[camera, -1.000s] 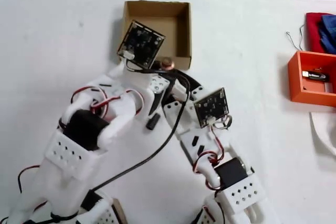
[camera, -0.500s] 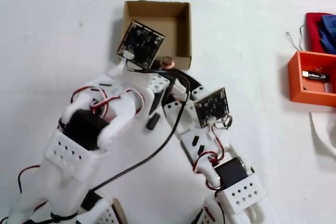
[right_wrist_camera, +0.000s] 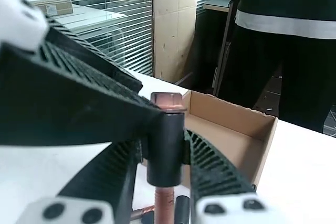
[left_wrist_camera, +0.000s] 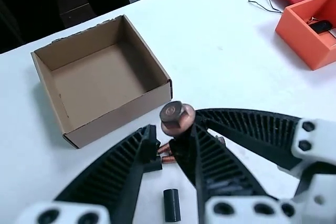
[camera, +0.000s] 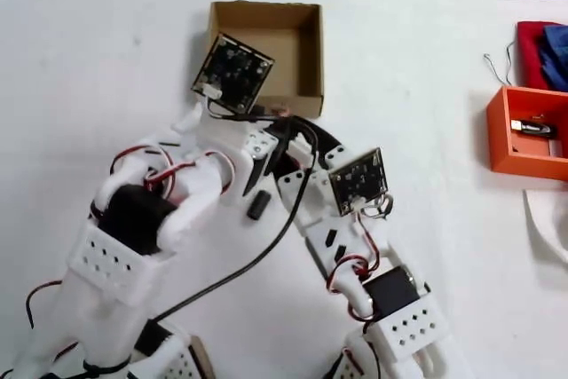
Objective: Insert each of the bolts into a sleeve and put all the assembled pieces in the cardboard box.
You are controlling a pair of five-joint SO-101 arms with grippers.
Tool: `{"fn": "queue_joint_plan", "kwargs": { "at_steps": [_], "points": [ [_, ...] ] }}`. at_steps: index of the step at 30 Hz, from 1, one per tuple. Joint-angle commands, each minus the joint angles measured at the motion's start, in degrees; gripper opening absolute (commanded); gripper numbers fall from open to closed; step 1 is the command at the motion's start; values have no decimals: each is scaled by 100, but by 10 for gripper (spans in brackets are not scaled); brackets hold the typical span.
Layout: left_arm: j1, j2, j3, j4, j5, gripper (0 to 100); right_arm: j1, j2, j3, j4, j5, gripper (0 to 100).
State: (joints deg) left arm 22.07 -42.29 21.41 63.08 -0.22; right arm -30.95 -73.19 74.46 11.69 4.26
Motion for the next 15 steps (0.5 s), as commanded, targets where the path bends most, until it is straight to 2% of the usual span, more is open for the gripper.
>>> {"fn": "queue_joint_plan", "kwargs": {
  "at_steps": [1, 10, 13, 15],
  "points": [
    [-132, -44, -549, 9, -70, 120, 57, -13, -255, -119, 53, 23],
    [-229, -44, -2035, 273, -70, 120, 101, -4, -255, -101, 62, 23],
    [-703, -44, -2114, 571, -70, 120, 127, -4, -308, 242, 70, 23],
    [-1301, -44, -2097, 870, -70, 120, 268, -4, -492, 690, 70, 23]
  ]
}}
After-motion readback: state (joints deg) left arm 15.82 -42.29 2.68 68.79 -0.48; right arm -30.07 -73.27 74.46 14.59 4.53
